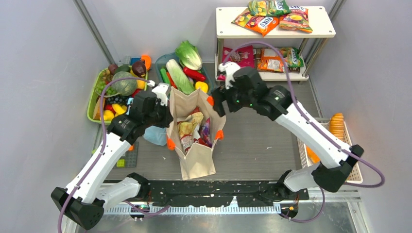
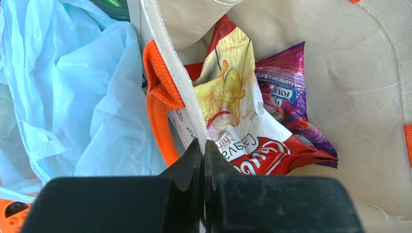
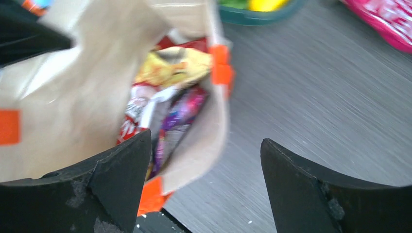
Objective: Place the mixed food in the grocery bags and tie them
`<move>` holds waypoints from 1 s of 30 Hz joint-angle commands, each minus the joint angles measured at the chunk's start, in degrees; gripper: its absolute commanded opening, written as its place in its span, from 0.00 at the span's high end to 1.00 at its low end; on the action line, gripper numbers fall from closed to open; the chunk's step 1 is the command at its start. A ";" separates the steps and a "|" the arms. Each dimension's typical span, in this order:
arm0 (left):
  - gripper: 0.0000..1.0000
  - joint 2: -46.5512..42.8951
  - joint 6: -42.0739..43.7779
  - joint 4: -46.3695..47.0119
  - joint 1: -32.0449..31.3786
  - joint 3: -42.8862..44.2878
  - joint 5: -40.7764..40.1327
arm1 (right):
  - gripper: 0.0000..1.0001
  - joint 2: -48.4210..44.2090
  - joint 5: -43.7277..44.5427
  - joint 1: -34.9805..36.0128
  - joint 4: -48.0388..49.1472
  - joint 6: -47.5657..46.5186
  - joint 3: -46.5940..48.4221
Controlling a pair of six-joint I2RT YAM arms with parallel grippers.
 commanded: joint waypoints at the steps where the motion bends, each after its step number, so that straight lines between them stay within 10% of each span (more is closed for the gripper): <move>1: 1.00 -0.95 0.17 1.65 0.35 1.00 1.19 | 0.10 -5.31 7.25 -3.92 0.68 4.39 -3.80; 14: 1.00 -1.40 0.36 1.52 0.35 1.00 0.75 | 0.29 -1.34 2.76 -4.57 9.24 11.02 -14.61; 20: 1.00 -0.97 0.09 1.85 0.22 0.97 1.19 | 0.91 -1.48 1.76 -5.18 10.10 11.46 -16.62; 30: 1.00 6.08 -6.43 -1.29 -8.16 14.07 -1.17 | 0.95 -15.54 7.00 -17.05 8.30 10.46 -16.37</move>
